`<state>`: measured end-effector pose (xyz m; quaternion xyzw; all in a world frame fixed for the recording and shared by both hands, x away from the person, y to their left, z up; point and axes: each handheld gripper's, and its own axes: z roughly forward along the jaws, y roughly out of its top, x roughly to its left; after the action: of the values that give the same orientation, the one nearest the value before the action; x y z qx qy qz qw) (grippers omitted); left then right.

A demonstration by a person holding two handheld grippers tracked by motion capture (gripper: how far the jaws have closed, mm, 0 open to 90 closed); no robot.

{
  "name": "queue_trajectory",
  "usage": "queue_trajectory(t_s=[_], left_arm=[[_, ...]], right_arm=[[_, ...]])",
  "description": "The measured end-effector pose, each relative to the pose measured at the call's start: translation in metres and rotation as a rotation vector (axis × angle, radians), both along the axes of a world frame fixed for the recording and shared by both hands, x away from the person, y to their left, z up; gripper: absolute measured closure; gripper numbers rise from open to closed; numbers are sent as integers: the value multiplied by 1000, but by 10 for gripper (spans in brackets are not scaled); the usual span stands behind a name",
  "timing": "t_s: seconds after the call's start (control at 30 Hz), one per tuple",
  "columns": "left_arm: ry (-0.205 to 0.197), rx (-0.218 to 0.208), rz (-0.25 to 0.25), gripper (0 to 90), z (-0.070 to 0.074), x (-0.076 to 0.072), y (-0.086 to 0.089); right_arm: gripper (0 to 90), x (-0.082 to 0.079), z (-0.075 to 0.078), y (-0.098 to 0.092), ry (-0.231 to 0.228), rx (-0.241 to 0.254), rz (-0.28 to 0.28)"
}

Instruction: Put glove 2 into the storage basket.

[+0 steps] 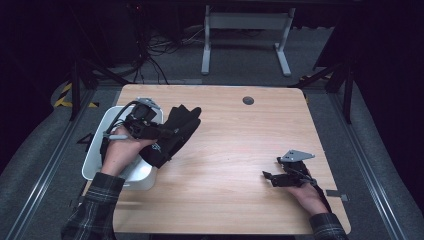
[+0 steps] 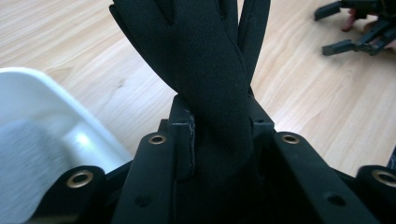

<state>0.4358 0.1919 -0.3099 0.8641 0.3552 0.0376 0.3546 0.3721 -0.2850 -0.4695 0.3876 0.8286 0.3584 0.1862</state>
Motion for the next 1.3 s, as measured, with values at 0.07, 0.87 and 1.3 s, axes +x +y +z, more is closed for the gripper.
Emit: queue_trajectory(t_s=[0.07, 0.87, 1.3], left_arm=[[2, -4, 23, 717, 0, 1, 9], [71, -26, 237, 716, -27, 1, 117], [116, -15, 229, 701, -53, 12, 129]], right_arm=[[189, 0, 0, 0, 0, 0, 0], [187, 1, 0, 0, -2, -1, -1], [186, 1, 0, 0, -2, -1, -2]])
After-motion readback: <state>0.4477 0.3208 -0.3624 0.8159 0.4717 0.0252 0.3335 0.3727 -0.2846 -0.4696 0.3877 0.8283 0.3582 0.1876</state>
